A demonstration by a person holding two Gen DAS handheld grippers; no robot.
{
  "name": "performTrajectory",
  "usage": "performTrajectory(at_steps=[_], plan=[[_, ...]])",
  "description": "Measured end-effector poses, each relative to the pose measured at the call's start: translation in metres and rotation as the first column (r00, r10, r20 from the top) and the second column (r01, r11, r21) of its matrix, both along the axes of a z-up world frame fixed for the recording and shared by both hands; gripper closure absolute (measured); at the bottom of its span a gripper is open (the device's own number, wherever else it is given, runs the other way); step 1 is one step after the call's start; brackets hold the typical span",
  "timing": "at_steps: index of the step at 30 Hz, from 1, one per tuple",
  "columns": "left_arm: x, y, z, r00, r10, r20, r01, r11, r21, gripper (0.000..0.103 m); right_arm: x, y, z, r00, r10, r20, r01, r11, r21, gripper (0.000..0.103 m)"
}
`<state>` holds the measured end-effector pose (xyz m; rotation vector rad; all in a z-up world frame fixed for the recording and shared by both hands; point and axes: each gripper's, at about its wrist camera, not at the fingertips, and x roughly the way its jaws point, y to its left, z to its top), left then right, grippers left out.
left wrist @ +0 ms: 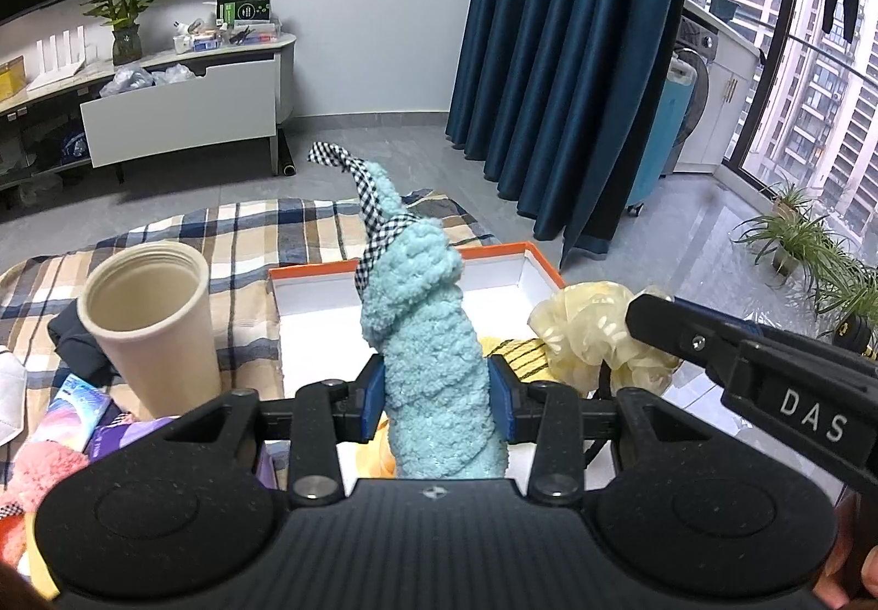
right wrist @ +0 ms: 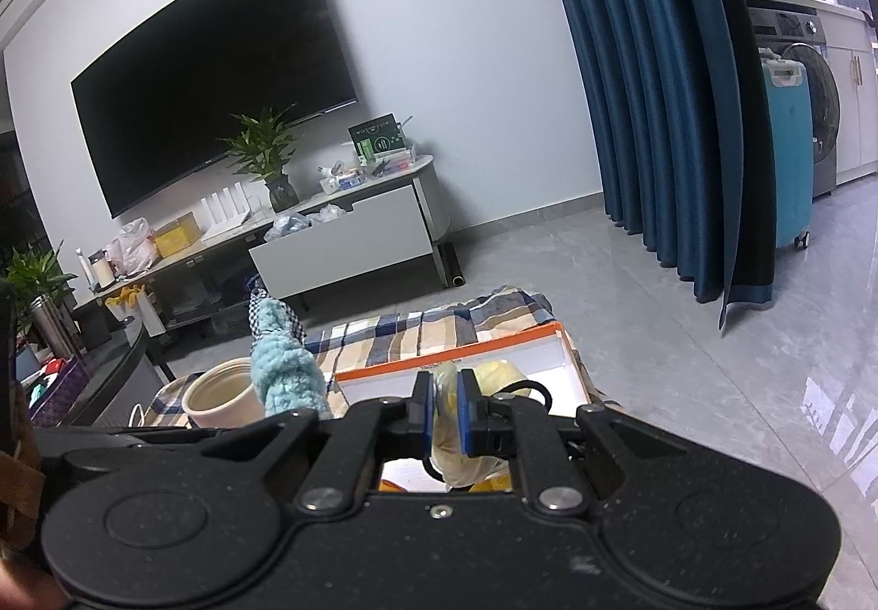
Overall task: Organize soft objects
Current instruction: 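Carry blue plush in left tool over the box while right tool carries scrunchie, then open left tool to drop blue plush into box while right tool releases scrunchie, then move both open tools back over the pile of soft items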
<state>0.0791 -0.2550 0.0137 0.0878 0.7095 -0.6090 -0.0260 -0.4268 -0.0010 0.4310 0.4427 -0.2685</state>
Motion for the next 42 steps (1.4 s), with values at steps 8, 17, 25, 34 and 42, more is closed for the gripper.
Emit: performTrajectory(at_steps=[8, 17, 25, 34, 42], plan=[[0.009, -0.008, -0.004, 1.0, -0.01, -0.017, 0.009, 1.0, -0.019, 0.063, 0.011, -0.008, -0.008, 1.0, -0.004, -0.018, 0.004, 1.0, 0.002, 0.091], [0.013, -0.012, -0.006, 0.999, -0.021, -0.035, 0.019, 0.999, -0.047, 0.037, 0.022, -0.019, -0.013, 0.999, -0.028, -0.032, 0.027, 0.999, -0.017, 0.082], [0.006, 0.003, 0.008, 1.0, 0.02, -0.007, -0.02, 1.0, -0.007, 0.022, 0.019, -0.021, -0.012, 0.998, -0.018, -0.056, 0.017, 1.0, -0.008, 0.045], [-0.011, 0.032, 0.025, 0.997, 0.056, 0.05, -0.058, 0.998, 0.029, 0.016, -0.006, -0.001, 0.013, 1.0, 0.0, -0.023, -0.001, 0.999, -0.041, 0.042], [-0.024, 0.067, 0.037, 0.99, 0.116, 0.085, -0.119, 0.992, 0.027, 0.013, -0.015, 0.031, 0.031, 0.998, 0.069, 0.009, -0.069, 0.997, -0.044, 0.042]])
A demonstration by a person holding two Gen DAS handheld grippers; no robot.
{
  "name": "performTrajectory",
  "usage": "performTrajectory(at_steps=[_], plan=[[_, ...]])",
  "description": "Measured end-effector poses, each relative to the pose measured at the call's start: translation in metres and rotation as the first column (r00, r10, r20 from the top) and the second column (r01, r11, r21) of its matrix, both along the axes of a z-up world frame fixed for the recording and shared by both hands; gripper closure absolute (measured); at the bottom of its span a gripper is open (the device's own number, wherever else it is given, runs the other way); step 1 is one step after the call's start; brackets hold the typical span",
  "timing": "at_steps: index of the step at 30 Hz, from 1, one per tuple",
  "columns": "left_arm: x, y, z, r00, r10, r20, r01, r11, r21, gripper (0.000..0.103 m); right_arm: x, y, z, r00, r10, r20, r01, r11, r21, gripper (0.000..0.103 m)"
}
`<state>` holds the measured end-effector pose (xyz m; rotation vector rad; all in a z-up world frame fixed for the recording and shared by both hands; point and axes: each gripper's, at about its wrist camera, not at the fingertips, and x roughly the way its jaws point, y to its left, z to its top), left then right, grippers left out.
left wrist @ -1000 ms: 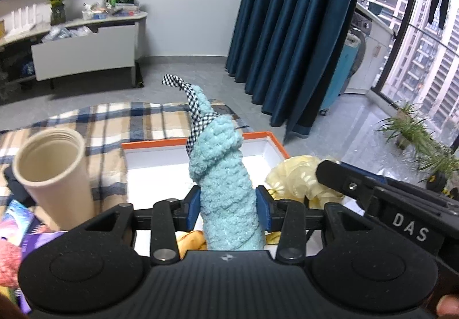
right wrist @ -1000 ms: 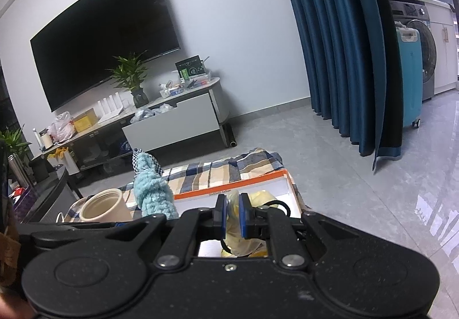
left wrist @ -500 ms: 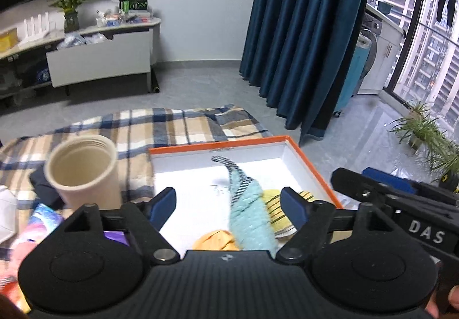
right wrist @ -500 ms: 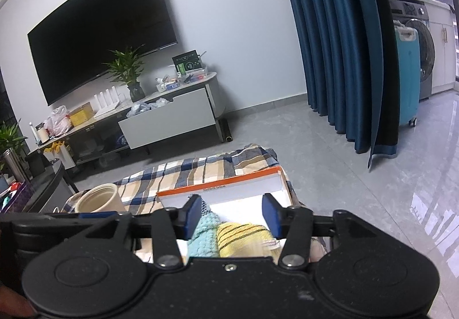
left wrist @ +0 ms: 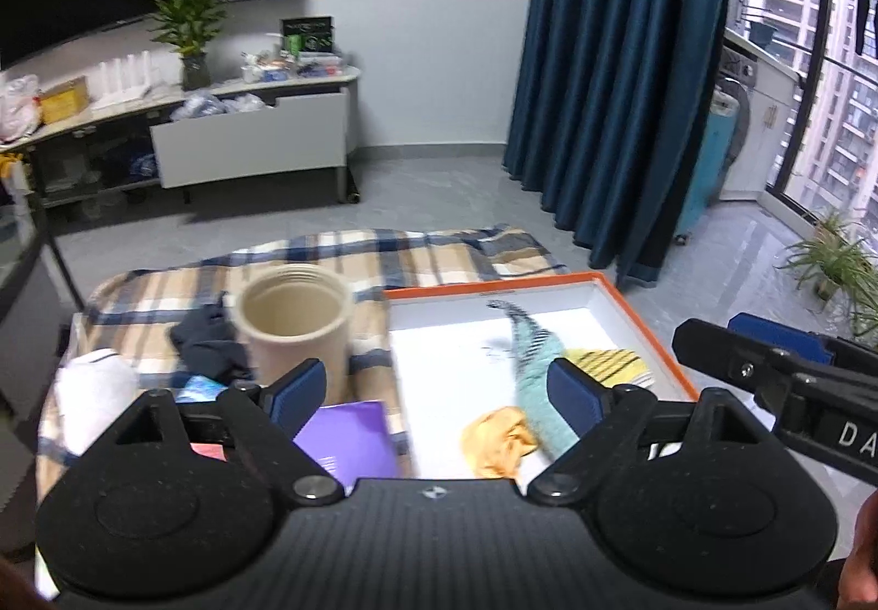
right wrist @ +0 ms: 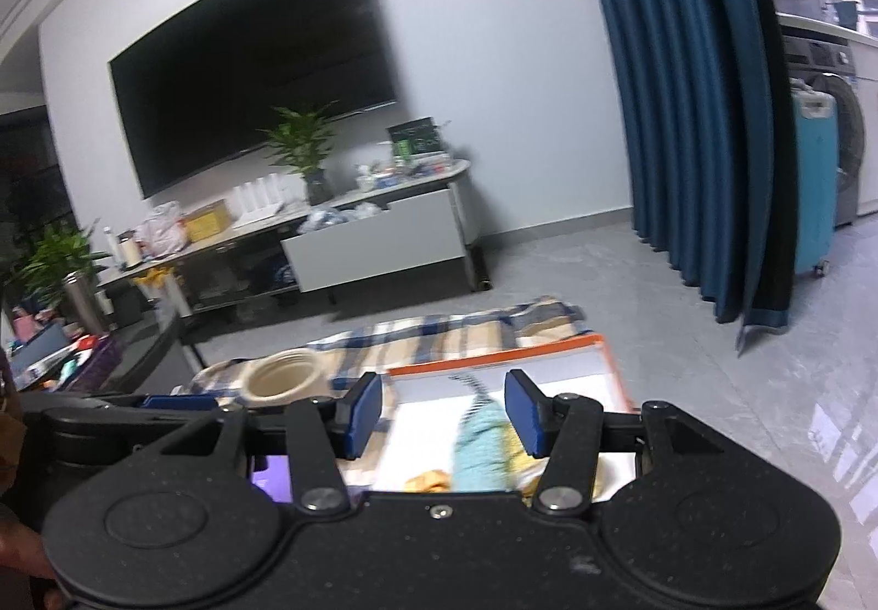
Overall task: Organize soft objects
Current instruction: 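Move both open tools back over the pile of soft items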
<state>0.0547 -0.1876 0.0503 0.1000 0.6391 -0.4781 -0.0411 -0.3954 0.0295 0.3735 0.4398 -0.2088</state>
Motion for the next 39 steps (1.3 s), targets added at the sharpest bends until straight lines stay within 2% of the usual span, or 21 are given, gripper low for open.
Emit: performTrajectory(at_steps=[17, 39], plan=[[-0.005, 0.076, 0.001, 0.987, 0.158, 0.008, -0.158, 0.987, 0.01, 0.013, 0.032, 0.092, 0.008, 0.983, 0.186, -0.01, -0.186, 0.982, -0.02, 0.042], [-0.012, 0.173, -0.01, 0.951, 0.309, -0.018, -0.309, 0.951, -0.006, 0.013, 0.066, 0.19, -0.005, 0.922, 0.384, -0.054, -0.385, 0.922, -0.024, 0.042]])
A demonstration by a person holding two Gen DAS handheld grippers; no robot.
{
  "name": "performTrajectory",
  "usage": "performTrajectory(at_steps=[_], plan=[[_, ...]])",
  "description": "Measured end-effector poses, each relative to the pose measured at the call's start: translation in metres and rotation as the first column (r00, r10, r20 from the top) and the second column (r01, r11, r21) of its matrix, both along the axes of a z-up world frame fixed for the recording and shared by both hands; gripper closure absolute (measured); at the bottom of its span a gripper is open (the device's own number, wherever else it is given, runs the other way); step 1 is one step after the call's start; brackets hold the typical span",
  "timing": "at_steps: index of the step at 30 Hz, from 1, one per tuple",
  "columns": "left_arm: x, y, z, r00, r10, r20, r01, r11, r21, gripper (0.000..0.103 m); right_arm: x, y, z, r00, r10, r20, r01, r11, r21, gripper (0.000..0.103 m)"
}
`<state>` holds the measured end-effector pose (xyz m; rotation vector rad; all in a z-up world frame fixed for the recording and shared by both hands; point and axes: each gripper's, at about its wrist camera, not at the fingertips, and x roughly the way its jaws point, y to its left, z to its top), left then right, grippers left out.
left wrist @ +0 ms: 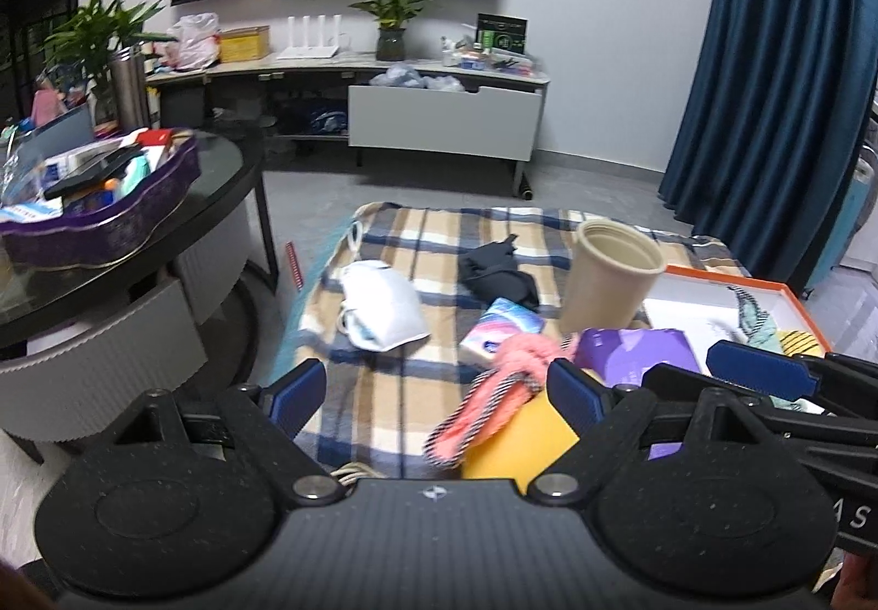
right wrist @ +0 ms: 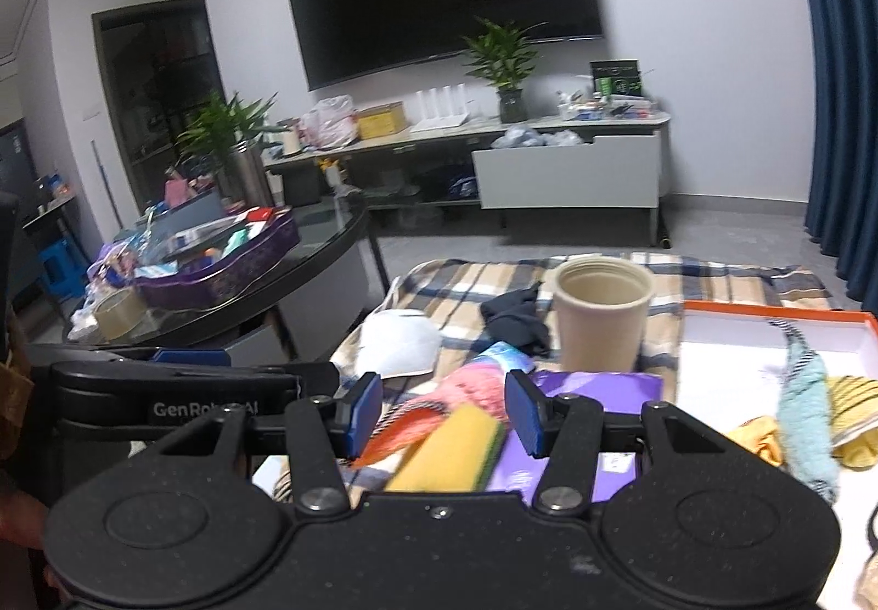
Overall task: Organize soft objects
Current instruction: 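Move both open tools back over the pile of soft items, then grasp white cable coil with left tool while right tool grasps pink fuzzy item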
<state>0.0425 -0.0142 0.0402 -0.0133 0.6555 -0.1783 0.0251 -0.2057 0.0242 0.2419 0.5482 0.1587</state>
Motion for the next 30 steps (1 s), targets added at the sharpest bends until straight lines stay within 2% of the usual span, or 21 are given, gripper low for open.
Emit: performTrajectory(at_steps=[9, 13, 16, 22, 25, 30], plan=[[-0.002, 0.031, -0.016, 0.999, 0.034, -0.024, -0.034, 0.999, -0.009, 0.013, 0.003, 0.021, -0.005, 0.999, 0.049, -0.006, -0.049, 0.999, -0.017, 0.042], [0.0, 0.045, -0.036, 0.996, 0.059, -0.07, -0.058, 0.998, 0.015, 0.012, 0.003, 0.021, -0.005, 0.999, 0.048, -0.006, -0.048, 0.999, -0.017, 0.042], [-0.002, 0.053, -0.052, 0.992, 0.053, -0.111, -0.053, 0.999, 0.001, 0.011, 0.002, 0.021, -0.007, 0.999, 0.046, -0.009, -0.046, 0.999, -0.014, 0.042], [0.008, 0.05, -0.091, 0.981, 0.053, -0.189, -0.046, 0.998, 0.039, 0.01, 0.004, 0.02, -0.011, 0.999, 0.049, -0.02, -0.049, 0.999, 0.0, 0.042], [0.013, 0.045, -0.103, 0.98, 0.054, -0.193, -0.041, 0.997, 0.07, 0.008, 0.005, 0.021, -0.013, 0.998, 0.056, -0.021, -0.056, 0.998, -0.003, 0.042], [0.012, 0.044, -0.107, 0.987, 0.028, -0.157, -0.016, 0.997, 0.074, 0.008, 0.009, 0.023, -0.015, 0.997, 0.064, -0.031, -0.064, 0.998, -0.008, 0.042]])
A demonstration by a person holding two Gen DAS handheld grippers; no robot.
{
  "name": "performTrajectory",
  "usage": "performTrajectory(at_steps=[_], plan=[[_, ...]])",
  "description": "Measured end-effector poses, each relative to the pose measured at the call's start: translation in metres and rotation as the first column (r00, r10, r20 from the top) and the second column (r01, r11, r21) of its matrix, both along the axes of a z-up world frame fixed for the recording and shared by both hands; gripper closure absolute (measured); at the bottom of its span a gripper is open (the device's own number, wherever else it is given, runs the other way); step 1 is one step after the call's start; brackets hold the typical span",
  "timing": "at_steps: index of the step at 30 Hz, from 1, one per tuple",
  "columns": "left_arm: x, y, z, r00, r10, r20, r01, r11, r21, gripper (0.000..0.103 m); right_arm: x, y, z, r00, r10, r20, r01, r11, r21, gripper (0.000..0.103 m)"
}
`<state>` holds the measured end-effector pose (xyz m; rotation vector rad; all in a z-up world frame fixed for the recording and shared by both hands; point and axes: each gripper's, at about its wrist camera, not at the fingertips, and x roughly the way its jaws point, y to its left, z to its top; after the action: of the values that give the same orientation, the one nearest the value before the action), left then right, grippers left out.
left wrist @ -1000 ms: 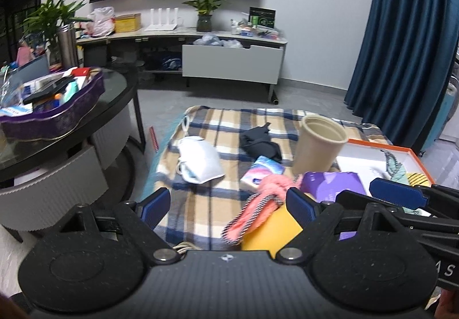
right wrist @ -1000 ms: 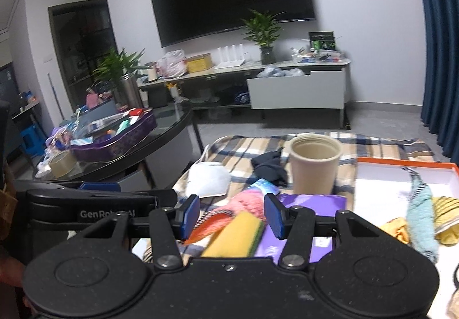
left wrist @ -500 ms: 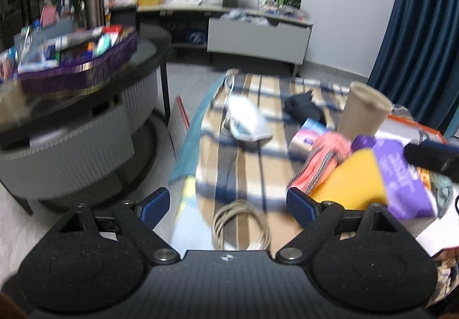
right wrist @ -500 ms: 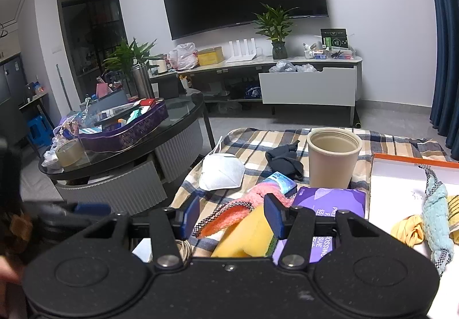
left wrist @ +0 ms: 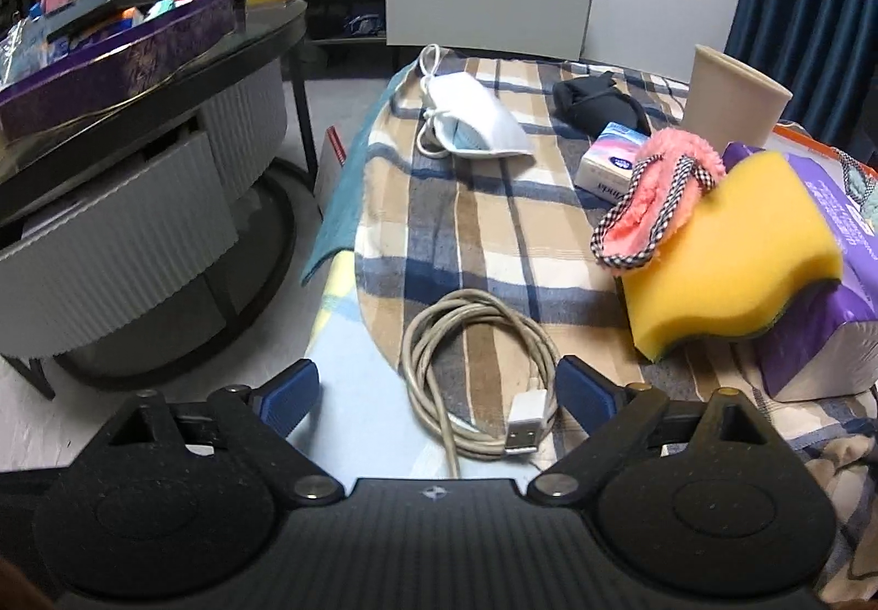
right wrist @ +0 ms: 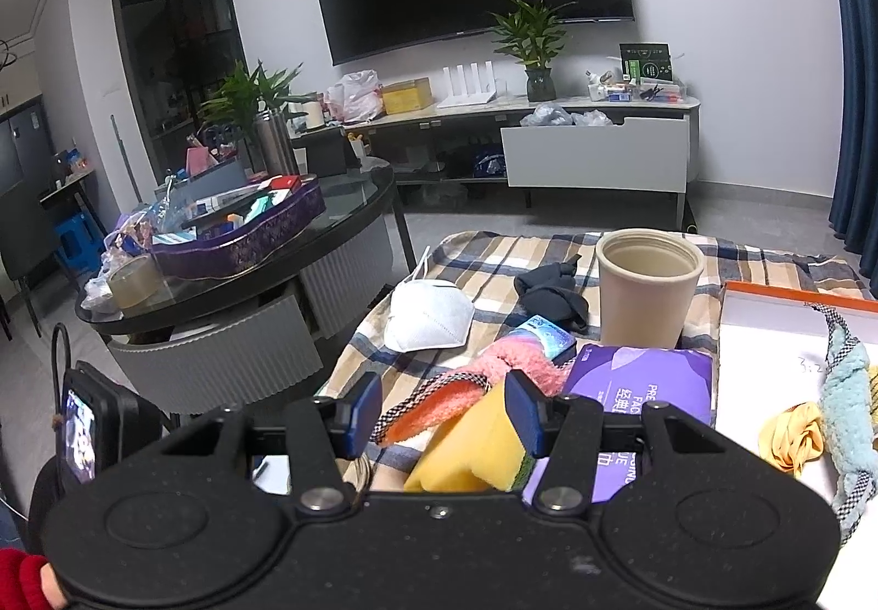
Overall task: Organize soft objects
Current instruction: 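Grasp white cable coil with left tool while right tool grasps pink fuzzy item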
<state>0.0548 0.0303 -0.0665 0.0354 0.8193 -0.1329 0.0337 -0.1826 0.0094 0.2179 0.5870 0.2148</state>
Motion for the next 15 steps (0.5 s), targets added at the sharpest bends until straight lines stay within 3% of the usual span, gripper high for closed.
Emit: performTrajectory(at_steps=[3, 9, 11, 12, 15], plan=[[-0.005, 0.0, 0.001, 0.999, -0.044, -0.01, 0.044, 0.998, -0.044, 0.008, 0.003, 0.001, -0.002, 1.0, 0.004, -0.011, -0.004, 1.0, -0.003, 0.042], [-0.003, -0.012, -0.009, 0.997, -0.074, 0.016, 0.074, 0.997, 0.03, 0.013, 0.011, 0.005, -0.007, 1.0, 0.012, -0.029, -0.012, 1.0, -0.004, 0.042], [-0.003, -0.009, -0.007, 0.997, -0.066, 0.031, 0.065, 0.998, 0.019, 0.026, 0.013, 0.008, -0.008, 0.999, 0.023, -0.033, -0.023, 1.0, -0.012, 0.042], [-0.003, -0.005, -0.005, 0.998, -0.061, 0.034, 0.061, 0.998, 0.001, 0.037, 0.014, 0.01, -0.008, 0.999, 0.031, -0.035, -0.031, 0.999, -0.017, 0.042], [-0.001, 0.004, 0.001, 0.999, -0.038, 0.036, 0.041, 0.996, -0.076, 0.038, 0.019, 0.014, -0.01, 0.998, 0.041, -0.046, -0.042, 0.999, -0.031, 0.042]])
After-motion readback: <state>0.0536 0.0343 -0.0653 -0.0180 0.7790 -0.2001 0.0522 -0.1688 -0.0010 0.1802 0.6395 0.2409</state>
